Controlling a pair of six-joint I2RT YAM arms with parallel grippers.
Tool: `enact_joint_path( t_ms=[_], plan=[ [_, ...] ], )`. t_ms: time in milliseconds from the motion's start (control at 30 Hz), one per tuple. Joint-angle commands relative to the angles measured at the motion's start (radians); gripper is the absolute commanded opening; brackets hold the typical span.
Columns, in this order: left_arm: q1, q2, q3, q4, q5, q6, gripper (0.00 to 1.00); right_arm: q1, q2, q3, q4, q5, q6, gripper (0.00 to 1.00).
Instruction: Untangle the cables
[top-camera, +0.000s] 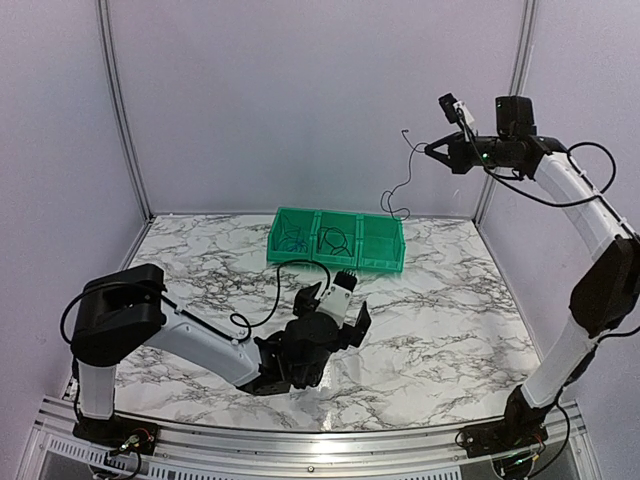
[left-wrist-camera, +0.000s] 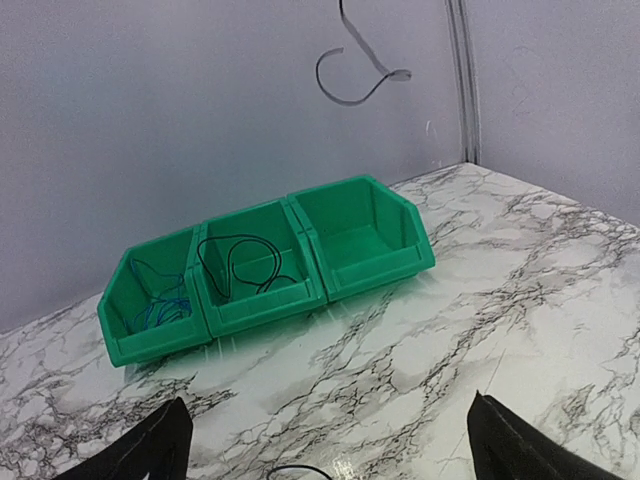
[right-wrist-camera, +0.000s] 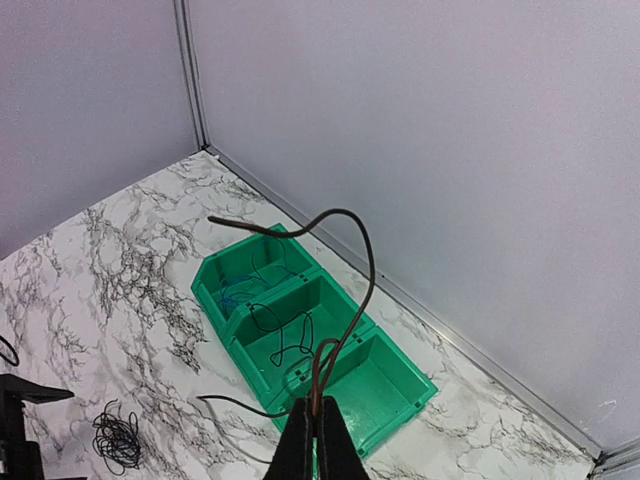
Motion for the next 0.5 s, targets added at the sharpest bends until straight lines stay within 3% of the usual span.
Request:
enact_joint_path(
  t_ms=[0,67,200,467],
  plan=[
    [0.004,-0.095,-0.08,0.008,-0.074,0.056,0.99,-0.004,0.034,0.006,0.007,0.006,-0.012,0.0],
    [0.003,-0.134,-0.143,0.01,-0.056,-0.021,0.99,-0.004,0.053,0.004,0.012,0.002,-0.012,0.0],
    [-0.006,-0.173,-0.241,0.05,-0.168,-0.181,0.99,-0.003,0.09,0.007,0.02,0.004,-0.011,0.0],
    [-0.01,-0.244,-0.367,0.041,-0.284,-0.313,0.99,-0.002,0.203,0.052,0.048,-0.008,0.002,0.0]
  ],
)
